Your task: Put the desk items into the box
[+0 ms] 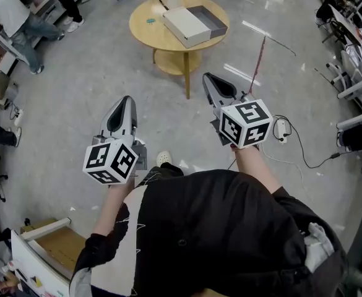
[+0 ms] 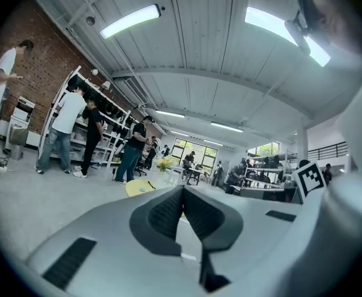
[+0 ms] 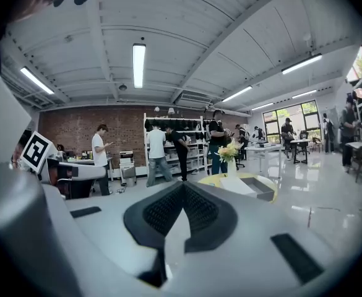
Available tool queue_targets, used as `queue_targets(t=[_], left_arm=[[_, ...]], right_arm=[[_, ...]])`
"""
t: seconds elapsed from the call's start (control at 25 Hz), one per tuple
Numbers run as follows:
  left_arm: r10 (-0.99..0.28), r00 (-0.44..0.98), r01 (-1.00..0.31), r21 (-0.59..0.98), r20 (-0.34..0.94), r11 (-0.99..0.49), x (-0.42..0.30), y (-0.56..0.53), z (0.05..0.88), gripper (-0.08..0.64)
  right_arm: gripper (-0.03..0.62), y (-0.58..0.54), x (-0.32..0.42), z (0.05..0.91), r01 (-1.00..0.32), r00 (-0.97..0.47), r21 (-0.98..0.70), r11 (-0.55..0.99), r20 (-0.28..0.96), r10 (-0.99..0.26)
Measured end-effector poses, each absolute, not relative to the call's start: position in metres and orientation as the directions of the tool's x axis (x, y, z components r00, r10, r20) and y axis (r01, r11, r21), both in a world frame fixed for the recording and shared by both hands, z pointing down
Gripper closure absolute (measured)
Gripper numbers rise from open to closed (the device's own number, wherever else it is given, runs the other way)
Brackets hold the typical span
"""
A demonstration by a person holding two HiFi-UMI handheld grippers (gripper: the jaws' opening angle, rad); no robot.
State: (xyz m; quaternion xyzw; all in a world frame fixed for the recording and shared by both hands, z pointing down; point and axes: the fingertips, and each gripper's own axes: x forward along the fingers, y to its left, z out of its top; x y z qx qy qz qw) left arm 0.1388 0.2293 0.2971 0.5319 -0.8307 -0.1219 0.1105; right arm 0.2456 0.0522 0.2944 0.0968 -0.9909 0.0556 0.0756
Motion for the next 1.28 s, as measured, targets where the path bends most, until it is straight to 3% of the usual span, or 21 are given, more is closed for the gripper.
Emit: queue_targets(t=[0.44,0.88,1.28], left_arm=[[-0.925,-0.380,-0.874,0.319,0.019,0.366,0.033,0.196,0.277,0.549],[-0.968,-0.250,-0.932,0.281,-0.036,0.230,-0.033,0.162,0.252,0.549],[-0.971,-0.236,-0.906,0.356,0.026,0.229,-0.052,0.158,0.295,0.549]], right_arm=[[0.588,0.030,0.141,0.278,-0.191,-0.975,-0.114,0.975,0.132,-0.176],[0.588,0.013,0.070,0.264,-0.228,-0.970,-0.097,0.969,0.108,-0.218],[0.588,0.011,0.054,0.316,-0.243,-0.952,-0.172,0.955,0.230,-0.201]])
